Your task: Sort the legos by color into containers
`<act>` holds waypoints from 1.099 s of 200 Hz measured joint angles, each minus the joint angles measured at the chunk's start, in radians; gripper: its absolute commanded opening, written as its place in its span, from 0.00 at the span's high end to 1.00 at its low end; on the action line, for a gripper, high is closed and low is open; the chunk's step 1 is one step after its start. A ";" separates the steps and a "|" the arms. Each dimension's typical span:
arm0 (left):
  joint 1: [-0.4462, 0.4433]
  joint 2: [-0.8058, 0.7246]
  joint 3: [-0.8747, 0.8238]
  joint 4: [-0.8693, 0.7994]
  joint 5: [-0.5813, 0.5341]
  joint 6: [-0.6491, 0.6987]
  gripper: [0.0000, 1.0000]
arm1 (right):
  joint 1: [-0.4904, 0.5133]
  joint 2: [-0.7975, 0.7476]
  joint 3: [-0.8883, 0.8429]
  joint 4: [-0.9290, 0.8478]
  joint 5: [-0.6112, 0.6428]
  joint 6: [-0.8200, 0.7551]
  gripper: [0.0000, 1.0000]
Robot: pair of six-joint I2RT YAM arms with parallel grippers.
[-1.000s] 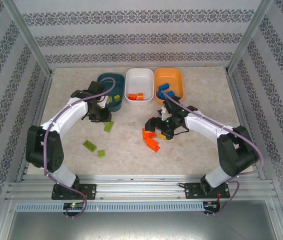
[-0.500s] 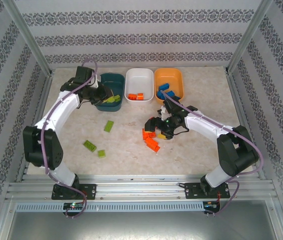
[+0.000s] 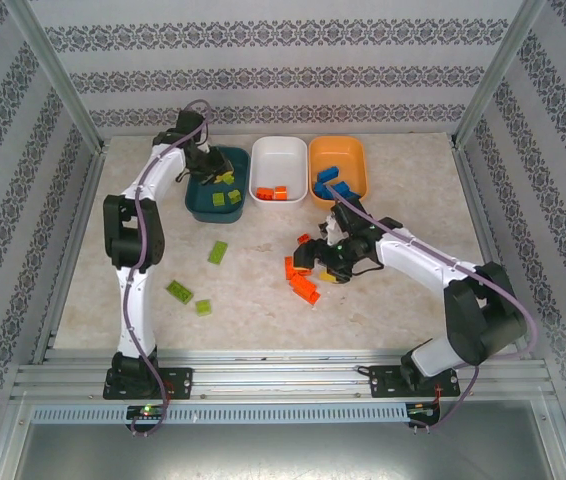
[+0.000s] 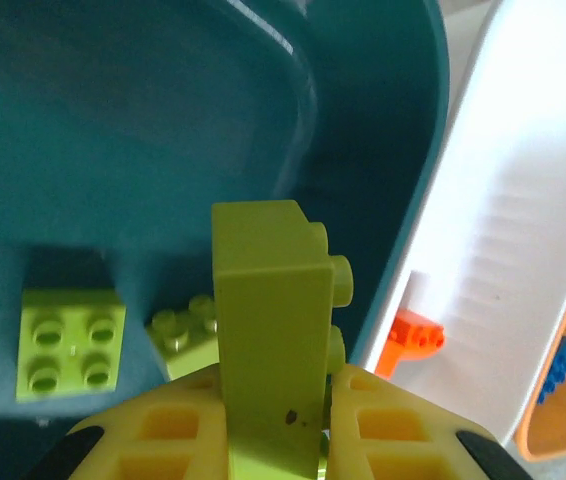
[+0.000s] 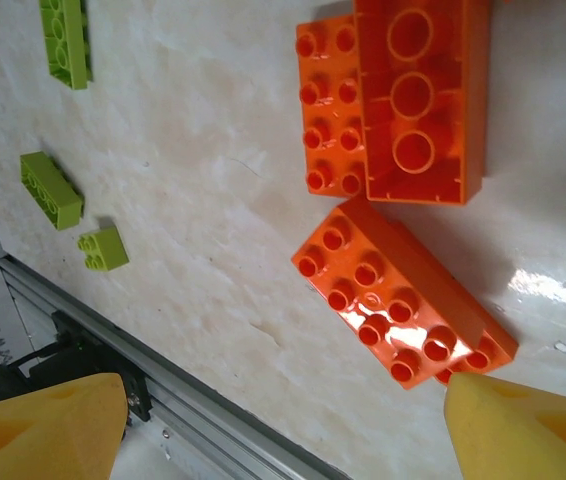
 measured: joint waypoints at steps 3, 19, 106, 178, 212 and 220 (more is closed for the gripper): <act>0.000 0.011 0.018 -0.010 -0.001 0.002 0.79 | 0.000 -0.002 -0.003 0.000 0.002 0.000 0.17; 0.002 0.063 0.110 -0.060 -0.009 0.016 0.78 | 0.000 -0.011 -0.013 -0.001 0.004 0.002 0.17; 0.019 0.140 0.214 -0.175 -0.019 0.046 0.55 | 0.000 -0.011 -0.013 -0.004 0.011 0.016 0.17; 0.029 -0.045 0.025 -0.209 -0.057 0.071 0.43 | 0.014 0.035 0.056 -0.007 0.010 0.022 0.17; 0.031 -0.449 -0.335 -0.201 -0.119 0.040 0.36 | 0.015 0.070 0.071 -0.007 0.005 0.013 0.17; 0.030 -0.558 -0.425 -0.189 -0.129 0.018 0.32 | 0.015 0.087 0.078 -0.006 0.003 0.005 0.17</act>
